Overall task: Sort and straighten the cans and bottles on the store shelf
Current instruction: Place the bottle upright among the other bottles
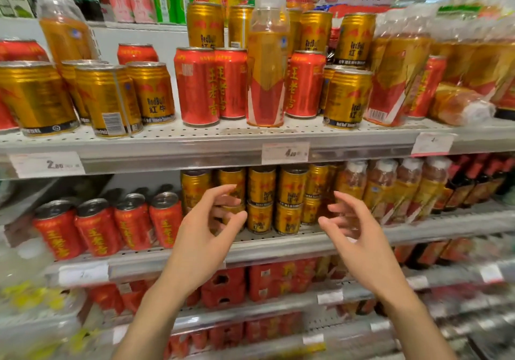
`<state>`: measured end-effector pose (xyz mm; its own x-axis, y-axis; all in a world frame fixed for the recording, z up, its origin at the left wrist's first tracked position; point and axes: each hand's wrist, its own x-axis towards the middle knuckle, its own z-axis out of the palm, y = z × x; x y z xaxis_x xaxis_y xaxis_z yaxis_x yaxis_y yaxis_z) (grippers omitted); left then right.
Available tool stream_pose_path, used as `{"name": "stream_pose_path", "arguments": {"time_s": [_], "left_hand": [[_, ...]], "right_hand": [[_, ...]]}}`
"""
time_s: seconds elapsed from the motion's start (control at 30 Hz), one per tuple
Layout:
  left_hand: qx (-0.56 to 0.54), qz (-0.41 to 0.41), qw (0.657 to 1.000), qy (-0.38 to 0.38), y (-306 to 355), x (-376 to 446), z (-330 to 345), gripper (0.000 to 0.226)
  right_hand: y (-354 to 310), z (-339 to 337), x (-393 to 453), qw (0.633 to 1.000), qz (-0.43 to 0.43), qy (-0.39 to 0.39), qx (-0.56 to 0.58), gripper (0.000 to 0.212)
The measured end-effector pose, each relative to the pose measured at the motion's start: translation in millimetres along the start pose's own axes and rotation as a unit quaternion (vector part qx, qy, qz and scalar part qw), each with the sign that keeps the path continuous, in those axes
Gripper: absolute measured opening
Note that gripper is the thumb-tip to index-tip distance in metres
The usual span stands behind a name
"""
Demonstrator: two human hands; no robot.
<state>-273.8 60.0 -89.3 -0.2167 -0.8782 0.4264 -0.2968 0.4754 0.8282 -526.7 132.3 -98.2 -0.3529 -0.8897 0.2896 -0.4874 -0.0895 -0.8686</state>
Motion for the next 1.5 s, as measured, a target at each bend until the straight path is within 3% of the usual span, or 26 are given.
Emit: {"name": "stream_pose_path", "arguments": {"time_s": [0.3, 0.67, 0.83, 1.03, 1.17, 1.27, 1.5], "left_hand": [[-0.030, -0.024, 0.999, 0.030, 36, 16, 94, 0.036], [0.025, 0.009, 0.997, 0.070, 99, 42, 197, 0.036], [0.085, 0.061, 0.992, 0.066, 123, 59, 215, 0.036], [0.250, 0.207, 0.945, 0.037, 149, 99, 233, 0.037], [0.322, 0.247, 0.913, 0.042, 151, 124, 248, 0.033], [0.347, 0.261, 0.900, 0.046, 152, 133, 253, 0.031], [0.323, 0.282, 0.900, 0.072, 147, 143, 259, 0.025]], "right_hand": [[44, -86, 39, 0.999, 0.005, -0.016, 0.031, 0.041], [73, -196, 110, 0.995, -0.099, -0.021, 0.017, 0.032], [72, -219, 129, 0.984, -0.166, 0.038, -0.047, 0.034], [73, -223, 144, 0.963, -0.221, 0.066, -0.139, 0.038], [76, -226, 146, 0.962, -0.235, 0.081, -0.116, 0.031], [76, -230, 148, 0.958, -0.230, 0.140, -0.101, 0.022], [63, -238, 166, 0.934, -0.250, 0.204, -0.155, 0.060]]}}
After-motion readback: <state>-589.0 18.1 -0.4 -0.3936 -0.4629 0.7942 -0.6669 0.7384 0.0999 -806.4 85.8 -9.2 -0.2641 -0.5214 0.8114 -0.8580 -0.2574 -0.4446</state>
